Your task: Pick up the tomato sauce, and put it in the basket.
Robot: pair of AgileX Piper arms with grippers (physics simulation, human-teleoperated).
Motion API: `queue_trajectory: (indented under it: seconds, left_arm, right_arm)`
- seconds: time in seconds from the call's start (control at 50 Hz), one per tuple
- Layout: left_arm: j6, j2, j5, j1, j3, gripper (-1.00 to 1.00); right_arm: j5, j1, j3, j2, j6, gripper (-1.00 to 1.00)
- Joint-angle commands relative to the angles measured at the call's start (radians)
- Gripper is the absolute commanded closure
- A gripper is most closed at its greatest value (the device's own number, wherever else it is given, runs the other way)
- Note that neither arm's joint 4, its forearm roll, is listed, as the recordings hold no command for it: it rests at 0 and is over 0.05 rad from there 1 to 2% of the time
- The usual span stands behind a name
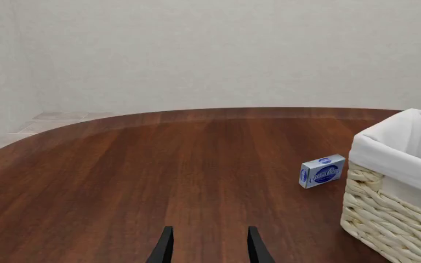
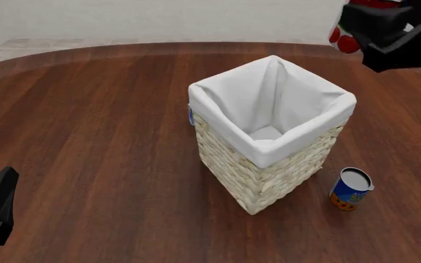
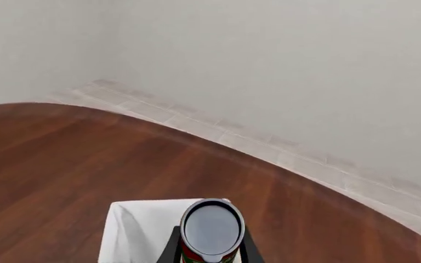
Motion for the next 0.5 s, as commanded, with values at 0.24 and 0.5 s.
queue_trajectory:
  seconds: [0.24, 0.5]
  left_arm:
    - [0.0, 0.0, 0.0, 0.0, 0.0, -1.0]
    - [0.0, 0.0, 0.0, 0.0, 0.0, -1.0]
  right_arm:
    - [-0.123, 0.057, 0.05, 0.122, 0.049, 1.0]
    - [-0.182, 0.078, 0.047, 0.215, 0.069, 1.0]
